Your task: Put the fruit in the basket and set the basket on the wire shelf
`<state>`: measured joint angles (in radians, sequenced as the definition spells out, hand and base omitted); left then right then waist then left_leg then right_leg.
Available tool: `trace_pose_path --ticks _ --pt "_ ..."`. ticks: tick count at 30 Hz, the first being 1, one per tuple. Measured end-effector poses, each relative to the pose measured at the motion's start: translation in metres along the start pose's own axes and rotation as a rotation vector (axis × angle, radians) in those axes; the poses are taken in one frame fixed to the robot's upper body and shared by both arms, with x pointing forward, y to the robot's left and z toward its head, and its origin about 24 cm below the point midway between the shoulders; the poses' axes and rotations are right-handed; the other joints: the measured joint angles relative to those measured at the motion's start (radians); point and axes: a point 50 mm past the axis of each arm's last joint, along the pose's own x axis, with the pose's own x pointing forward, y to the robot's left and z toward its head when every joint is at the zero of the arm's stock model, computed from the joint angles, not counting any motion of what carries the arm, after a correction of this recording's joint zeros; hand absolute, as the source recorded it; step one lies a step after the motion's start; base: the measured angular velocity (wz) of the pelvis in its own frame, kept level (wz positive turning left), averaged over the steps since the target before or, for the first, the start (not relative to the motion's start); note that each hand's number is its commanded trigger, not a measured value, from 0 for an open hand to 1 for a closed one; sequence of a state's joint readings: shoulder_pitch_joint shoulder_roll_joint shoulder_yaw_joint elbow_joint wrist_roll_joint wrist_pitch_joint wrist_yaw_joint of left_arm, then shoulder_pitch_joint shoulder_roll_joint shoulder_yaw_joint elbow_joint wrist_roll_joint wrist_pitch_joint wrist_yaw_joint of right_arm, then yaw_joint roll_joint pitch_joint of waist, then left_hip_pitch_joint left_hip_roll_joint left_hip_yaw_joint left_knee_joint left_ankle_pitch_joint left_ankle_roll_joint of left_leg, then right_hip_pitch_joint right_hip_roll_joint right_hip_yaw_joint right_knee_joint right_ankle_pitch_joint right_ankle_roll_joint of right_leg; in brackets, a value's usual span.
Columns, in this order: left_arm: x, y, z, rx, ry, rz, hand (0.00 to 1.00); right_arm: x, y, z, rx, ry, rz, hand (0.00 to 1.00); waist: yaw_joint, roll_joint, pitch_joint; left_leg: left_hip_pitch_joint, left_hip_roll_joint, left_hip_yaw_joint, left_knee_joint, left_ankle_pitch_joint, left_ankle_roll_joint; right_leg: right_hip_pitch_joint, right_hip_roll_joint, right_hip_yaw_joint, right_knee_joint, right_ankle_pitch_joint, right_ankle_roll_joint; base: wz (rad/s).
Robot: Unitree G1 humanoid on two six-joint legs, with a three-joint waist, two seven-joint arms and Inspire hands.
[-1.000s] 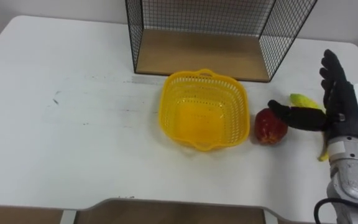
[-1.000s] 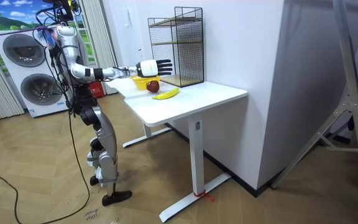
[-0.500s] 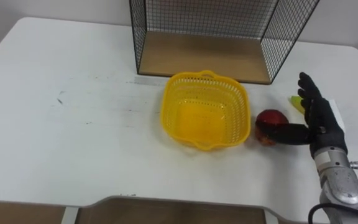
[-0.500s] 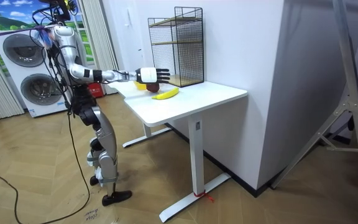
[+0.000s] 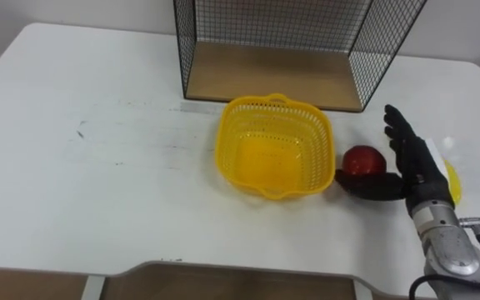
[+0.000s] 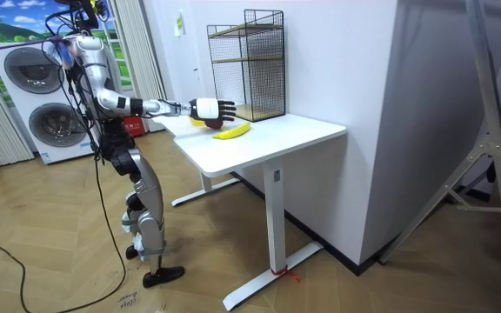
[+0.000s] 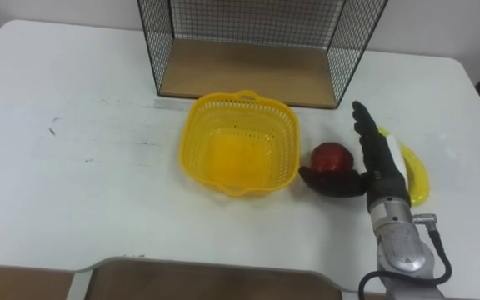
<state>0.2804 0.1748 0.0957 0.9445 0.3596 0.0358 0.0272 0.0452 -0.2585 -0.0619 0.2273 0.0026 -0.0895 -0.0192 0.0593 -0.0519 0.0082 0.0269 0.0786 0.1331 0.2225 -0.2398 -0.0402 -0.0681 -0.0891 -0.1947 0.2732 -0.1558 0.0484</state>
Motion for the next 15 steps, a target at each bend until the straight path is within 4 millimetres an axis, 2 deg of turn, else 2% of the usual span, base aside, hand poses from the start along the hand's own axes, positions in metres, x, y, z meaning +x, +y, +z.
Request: trace_pose_path --ticks 15 --pt "-0.001 -0.003 -0.008 0.003 0.032 -0.023 0.0 -0.003 0.001 -0.017 -0.051 0.072 0.028 0.0 -0.011 -0.002 -0.0008 0.003 0.0 -0.002 0.001 0.0 0.0 0.019 0.001 -0.004 -0.019 0.001 0.003 0.02"
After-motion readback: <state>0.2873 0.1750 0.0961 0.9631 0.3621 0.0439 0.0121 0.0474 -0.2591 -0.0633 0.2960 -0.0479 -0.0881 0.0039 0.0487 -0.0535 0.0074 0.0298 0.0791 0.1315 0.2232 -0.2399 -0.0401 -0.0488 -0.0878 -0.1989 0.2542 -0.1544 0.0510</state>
